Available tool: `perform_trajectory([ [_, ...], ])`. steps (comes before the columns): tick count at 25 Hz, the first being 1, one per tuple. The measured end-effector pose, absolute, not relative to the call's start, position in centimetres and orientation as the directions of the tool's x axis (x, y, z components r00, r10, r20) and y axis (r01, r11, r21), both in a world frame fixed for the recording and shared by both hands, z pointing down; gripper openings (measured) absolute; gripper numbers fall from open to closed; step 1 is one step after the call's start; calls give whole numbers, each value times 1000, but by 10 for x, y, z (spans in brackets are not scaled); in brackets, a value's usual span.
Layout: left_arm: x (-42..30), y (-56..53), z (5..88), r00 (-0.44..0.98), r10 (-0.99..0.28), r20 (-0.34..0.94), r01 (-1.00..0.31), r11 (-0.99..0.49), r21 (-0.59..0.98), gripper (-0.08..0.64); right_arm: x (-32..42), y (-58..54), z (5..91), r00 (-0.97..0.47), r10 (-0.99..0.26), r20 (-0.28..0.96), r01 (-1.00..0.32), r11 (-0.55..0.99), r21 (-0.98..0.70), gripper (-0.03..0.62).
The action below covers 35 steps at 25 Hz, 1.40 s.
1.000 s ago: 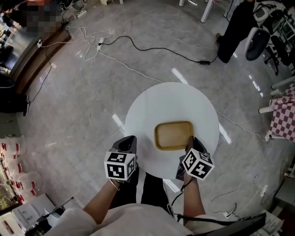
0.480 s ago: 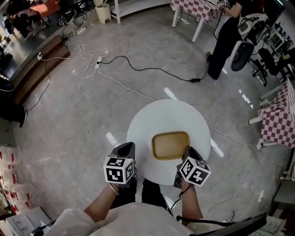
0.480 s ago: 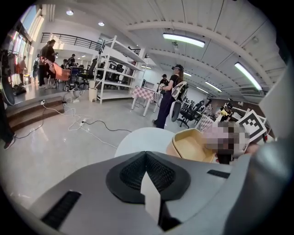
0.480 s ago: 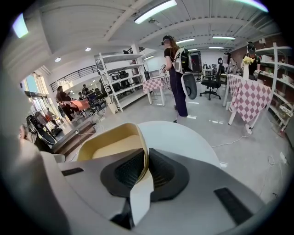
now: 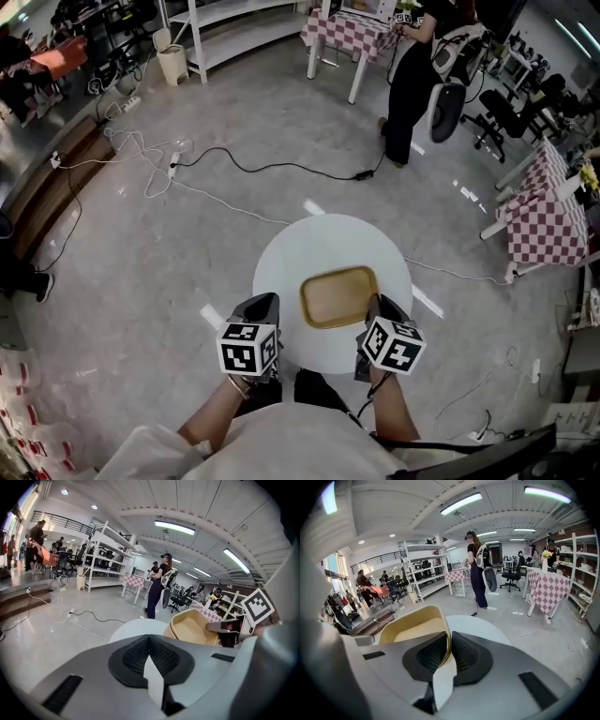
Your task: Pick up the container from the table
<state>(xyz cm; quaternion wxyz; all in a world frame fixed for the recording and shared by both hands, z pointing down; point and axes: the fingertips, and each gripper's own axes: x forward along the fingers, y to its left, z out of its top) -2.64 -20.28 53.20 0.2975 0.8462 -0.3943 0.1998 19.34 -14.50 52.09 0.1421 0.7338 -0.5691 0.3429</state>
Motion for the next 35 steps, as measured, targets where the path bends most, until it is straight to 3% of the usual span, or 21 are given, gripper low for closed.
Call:
perform_trajectory([
  [13, -2, -209, 516, 727, -454, 515, -661, -667, 344, 17, 196, -111, 498, 278, -728, 626, -867, -470, -162, 52],
  [35, 44, -214, 500, 824, -319, 469, -506, -786, 355, 17, 215, -68, 479, 424, -668, 611, -751, -637, -175, 52],
])
